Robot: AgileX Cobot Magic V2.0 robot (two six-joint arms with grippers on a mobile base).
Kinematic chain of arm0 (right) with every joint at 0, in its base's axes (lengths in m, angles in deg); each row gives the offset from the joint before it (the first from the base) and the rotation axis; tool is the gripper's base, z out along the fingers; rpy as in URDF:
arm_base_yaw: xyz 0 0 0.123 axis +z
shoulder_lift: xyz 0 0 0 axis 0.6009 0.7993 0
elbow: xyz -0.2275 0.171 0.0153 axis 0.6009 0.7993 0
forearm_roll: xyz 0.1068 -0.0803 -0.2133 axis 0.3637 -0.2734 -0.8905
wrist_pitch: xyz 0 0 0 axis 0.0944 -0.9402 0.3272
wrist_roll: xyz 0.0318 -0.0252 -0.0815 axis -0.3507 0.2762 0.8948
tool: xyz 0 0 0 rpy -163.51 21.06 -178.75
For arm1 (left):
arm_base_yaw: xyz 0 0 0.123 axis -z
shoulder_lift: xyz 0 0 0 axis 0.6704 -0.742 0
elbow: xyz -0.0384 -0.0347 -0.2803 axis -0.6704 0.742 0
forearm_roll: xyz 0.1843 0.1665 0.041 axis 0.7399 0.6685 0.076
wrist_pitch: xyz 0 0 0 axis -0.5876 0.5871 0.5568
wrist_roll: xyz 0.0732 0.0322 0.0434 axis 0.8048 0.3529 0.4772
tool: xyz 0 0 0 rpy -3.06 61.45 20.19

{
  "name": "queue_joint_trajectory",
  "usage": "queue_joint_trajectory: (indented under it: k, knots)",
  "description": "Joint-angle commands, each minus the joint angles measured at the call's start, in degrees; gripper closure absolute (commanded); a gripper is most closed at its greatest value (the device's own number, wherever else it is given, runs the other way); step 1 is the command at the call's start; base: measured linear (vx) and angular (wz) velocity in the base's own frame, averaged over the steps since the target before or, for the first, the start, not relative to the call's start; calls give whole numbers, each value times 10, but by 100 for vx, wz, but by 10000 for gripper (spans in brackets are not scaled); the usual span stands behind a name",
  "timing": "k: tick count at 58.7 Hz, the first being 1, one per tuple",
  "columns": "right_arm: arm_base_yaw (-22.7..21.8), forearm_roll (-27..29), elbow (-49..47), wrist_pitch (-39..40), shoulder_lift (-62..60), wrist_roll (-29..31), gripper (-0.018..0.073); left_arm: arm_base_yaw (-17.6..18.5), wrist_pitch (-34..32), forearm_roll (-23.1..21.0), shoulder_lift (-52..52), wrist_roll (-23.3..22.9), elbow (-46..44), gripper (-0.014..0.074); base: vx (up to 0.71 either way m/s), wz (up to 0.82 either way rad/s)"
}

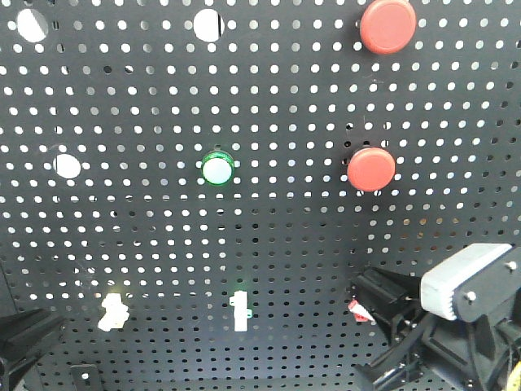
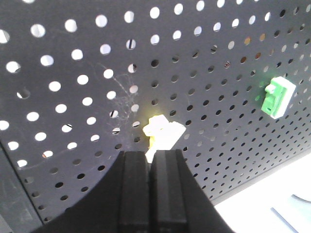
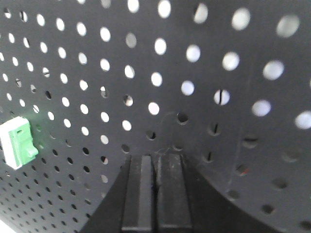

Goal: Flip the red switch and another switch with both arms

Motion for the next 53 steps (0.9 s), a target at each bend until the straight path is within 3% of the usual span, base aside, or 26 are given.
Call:
queue_joint_trajectory:
  k: [1,17,30,53]
  knots:
    - [1,-1,-22,47,-8,-8,566,3,-52,-4,3,-2,-20,594,0,0]
    - [1,-24,-22,6,-8,-50,566,3,-52,-4,3,-2,-20,594,0,0]
    - [1,-84,-20,-30,-8,-125,566,3,-52,-4,3,-2,-20,594,0,0]
    - [1,-298,-20,-25,-8,-340,566,3,-52,-4,3,-2,-20,594,0,0]
